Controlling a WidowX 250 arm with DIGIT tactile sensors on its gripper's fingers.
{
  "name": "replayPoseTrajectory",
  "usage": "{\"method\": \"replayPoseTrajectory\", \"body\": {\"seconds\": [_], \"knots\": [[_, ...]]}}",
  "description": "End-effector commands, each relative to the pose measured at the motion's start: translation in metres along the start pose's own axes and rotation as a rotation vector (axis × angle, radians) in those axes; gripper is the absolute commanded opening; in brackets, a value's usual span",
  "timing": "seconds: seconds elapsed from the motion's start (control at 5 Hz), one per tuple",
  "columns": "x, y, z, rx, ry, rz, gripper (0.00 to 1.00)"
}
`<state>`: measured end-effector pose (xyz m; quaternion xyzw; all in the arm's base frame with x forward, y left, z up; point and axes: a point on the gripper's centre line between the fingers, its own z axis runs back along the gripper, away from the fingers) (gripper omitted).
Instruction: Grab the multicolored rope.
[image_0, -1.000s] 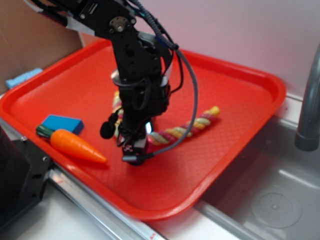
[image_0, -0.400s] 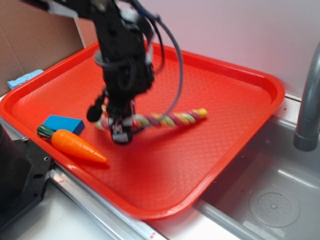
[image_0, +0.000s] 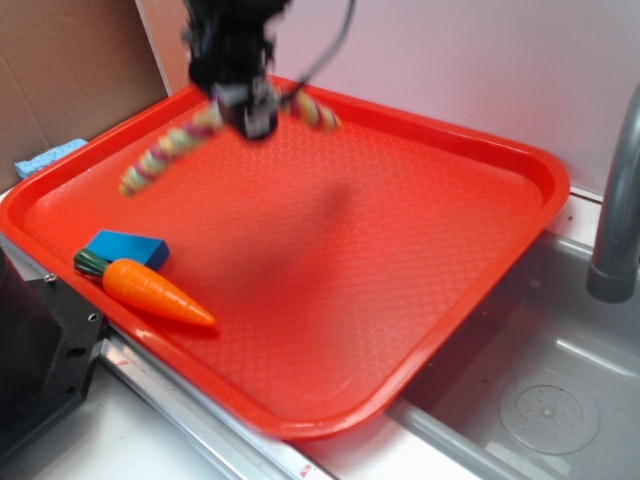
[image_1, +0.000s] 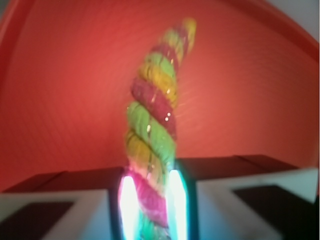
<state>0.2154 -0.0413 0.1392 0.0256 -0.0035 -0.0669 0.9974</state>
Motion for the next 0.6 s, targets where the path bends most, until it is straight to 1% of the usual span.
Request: {"method": "replayPoseTrajectory", "body": {"seconds": [0.0, 0.2, 0.4], "knots": [[-0.0113, 0.0528, 0.0698, -0.107, -0.097, 0.352, 0.0], [-0.0084, 0.0561, 0.0659, -0.21, -0.079, 0.347, 0.0], [-0.006, 0.0531, 0.0643, -0.106, -0.041, 0.386, 0.0]]}}
